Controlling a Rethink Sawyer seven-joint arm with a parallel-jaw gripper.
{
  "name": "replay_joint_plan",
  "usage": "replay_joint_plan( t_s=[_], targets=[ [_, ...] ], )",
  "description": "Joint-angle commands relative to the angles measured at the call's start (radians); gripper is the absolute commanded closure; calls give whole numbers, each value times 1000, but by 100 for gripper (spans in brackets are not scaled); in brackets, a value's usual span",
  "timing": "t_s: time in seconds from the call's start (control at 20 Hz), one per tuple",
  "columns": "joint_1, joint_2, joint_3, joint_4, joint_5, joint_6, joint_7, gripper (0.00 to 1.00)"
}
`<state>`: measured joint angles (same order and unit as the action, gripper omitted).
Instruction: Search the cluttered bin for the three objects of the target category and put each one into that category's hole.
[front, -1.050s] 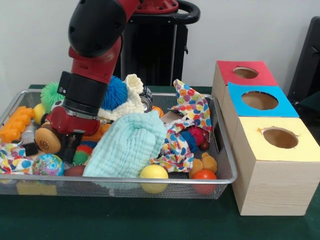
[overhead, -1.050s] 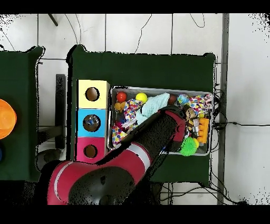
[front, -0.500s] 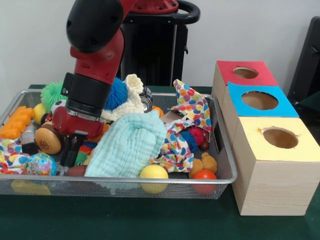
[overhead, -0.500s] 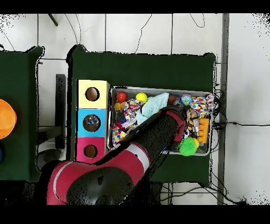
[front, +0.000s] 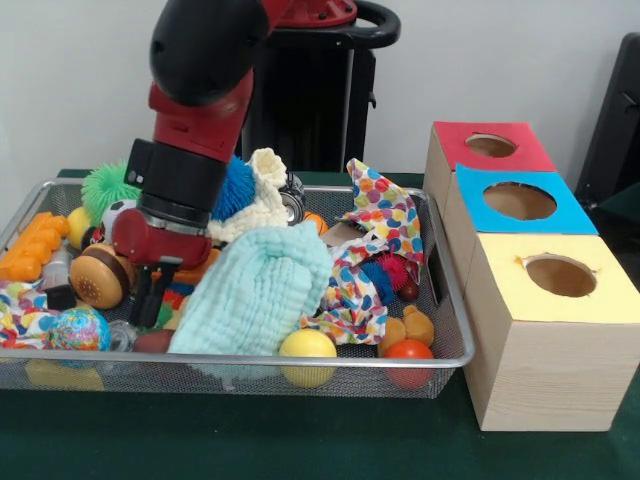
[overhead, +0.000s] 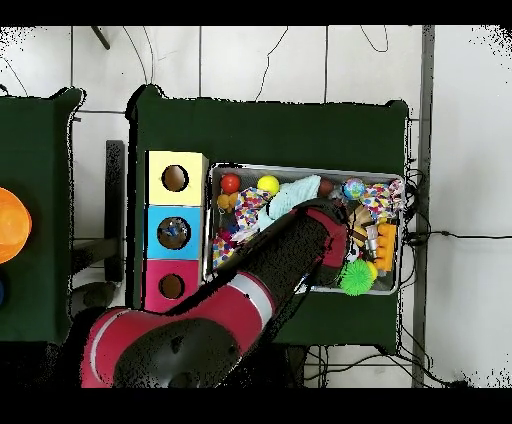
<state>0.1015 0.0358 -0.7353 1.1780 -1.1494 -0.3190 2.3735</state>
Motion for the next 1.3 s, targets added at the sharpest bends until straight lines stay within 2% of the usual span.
replay_joint_plan(
  t_s=[0.05, 0.1, 0.4, 0.55, 0.6, 0.8, 0.9, 1.0, 1.2, 1.3],
  targets=[
    [54, -42, 112, 32, -144, -46, 208, 100],
    [56, -59, 110, 48, -147, -58, 208, 100],
    [117, -94, 63, 93, -281, -105, 373, 100],
    [118, -119, 62, 114, -295, -108, 374, 100],
    [110, -134, 68, 127, -285, -102, 349, 100],
    [52, -169, 132, 134, -168, -32, 190, 100],
    [25, -181, 143, 131, -65, -6, 75, 100],
    [9, -172, 122, 124, 65, -24, -36, 100],
    [11, -141, 79, 123, 182, -64, -102, 100],
    [10, -119, 71, 110, 196, -61, -96, 100]
  ],
)
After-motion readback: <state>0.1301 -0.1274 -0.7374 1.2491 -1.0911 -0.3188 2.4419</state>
